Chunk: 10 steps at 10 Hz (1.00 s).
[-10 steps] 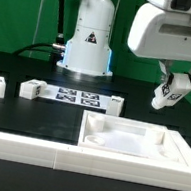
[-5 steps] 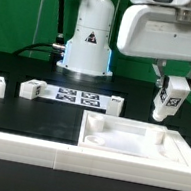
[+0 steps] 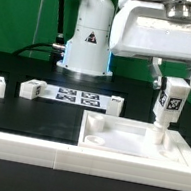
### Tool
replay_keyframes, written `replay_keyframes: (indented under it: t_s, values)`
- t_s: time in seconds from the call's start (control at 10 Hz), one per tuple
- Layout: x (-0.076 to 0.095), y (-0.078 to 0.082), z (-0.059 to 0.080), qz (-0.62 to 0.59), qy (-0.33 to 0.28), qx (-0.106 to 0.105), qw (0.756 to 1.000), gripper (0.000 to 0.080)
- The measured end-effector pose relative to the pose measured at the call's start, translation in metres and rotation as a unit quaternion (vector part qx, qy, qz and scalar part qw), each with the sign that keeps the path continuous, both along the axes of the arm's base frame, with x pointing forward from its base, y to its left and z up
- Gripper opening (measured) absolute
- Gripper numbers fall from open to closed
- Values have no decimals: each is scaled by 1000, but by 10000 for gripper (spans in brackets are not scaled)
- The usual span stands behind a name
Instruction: Assemble one leg
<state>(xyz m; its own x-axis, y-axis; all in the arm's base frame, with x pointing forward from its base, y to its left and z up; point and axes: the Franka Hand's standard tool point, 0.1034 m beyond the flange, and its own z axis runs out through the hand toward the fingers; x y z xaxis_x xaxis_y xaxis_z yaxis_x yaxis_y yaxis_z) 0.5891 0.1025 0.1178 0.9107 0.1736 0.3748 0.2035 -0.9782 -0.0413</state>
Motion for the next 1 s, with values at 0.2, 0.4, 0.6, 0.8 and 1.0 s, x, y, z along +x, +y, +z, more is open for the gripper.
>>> replay_keyframes:
  t_s: [0.2,0.4,0.6,0.8,1.0]
  values:
    - [18,-1,2,3,-10,0,1000,291]
    - [30,0,-4,2,-17,3,1000,291]
    - [30,9,-14,5,-26,5,1000,291]
    - [22,12,-18,8,-52,6,999,291]
    - [23,17,-18,11,-59,7,998,291]
